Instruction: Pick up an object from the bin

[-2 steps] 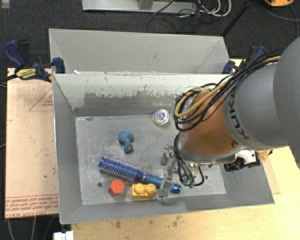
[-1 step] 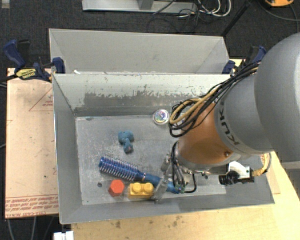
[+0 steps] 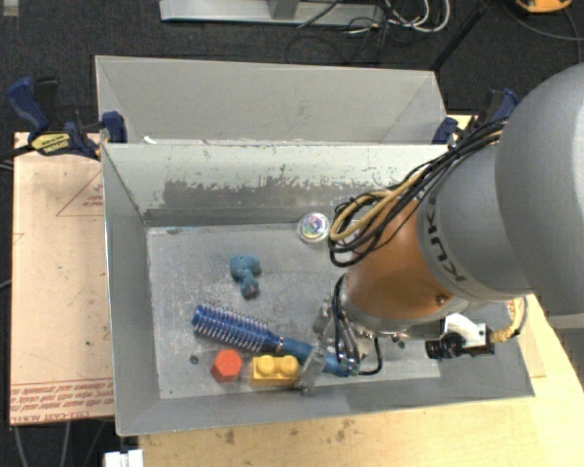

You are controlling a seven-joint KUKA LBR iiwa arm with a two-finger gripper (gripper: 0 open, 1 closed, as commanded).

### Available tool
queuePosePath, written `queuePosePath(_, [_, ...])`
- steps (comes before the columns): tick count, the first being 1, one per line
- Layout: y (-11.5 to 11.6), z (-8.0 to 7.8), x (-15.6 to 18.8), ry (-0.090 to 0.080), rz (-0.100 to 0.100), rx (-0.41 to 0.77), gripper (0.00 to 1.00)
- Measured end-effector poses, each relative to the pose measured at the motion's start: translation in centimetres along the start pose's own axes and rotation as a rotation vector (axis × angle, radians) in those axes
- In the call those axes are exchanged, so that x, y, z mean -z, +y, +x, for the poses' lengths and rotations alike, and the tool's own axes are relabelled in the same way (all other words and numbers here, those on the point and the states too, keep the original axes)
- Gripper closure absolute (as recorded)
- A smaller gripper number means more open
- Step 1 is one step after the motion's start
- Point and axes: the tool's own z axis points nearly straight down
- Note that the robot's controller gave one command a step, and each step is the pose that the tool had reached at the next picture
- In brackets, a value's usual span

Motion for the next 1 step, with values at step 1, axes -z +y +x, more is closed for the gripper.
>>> queuePosePath(1, [0.00,0.03,0.01,0.001,0.000,0.000,1.00])
